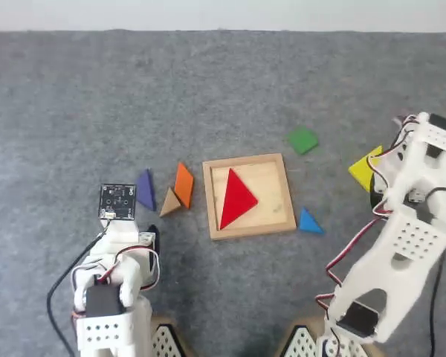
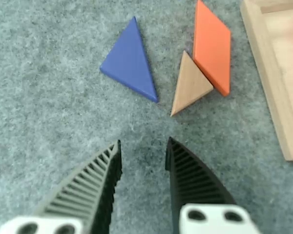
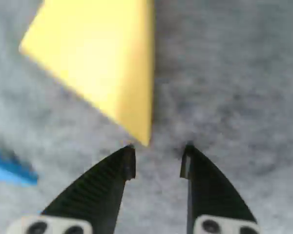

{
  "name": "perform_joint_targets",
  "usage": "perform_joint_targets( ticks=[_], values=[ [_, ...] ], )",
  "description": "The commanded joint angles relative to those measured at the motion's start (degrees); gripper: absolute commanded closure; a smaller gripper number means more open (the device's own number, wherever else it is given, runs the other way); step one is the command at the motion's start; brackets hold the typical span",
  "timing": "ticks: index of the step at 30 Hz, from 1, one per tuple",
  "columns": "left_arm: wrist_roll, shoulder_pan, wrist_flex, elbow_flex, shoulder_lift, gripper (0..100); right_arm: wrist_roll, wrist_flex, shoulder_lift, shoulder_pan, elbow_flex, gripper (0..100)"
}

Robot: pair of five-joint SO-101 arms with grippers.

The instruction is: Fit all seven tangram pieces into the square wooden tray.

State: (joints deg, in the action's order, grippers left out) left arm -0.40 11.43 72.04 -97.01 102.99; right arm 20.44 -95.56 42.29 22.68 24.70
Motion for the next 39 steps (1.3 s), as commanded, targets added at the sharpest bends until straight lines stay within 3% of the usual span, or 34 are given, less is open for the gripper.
perform_joint_targets(
  ticks=[1,4,10,19,34,39],
  values=[
    [0.44,0.09,0.18,0.48,1.05,85,3.52,0.92,-8.57,-2.33,0.79,82.8],
    [0.44,0.09,0.18,0.48,1.05,85,0.18,5.76,-13.14,-6.64,0.70,81.3],
    [0.44,0.09,0.18,0.48,1.05,85,-5.98,6.64,-15.25,-16.75,0.44,59.9],
    [0.44,0.09,0.18,0.48,1.05,85,-19.08,14.73,-2.95,-14.37,2.29,61.1],
    [0.44,0.09,0.18,0.48,1.05,85,-19.87,17.54,-0.57,-13.23,2.29,61.2],
    [0.44,0.09,0.18,0.48,1.05,85,-23.47,19.74,-0.57,-12.97,2.29,62.1]
  ],
)
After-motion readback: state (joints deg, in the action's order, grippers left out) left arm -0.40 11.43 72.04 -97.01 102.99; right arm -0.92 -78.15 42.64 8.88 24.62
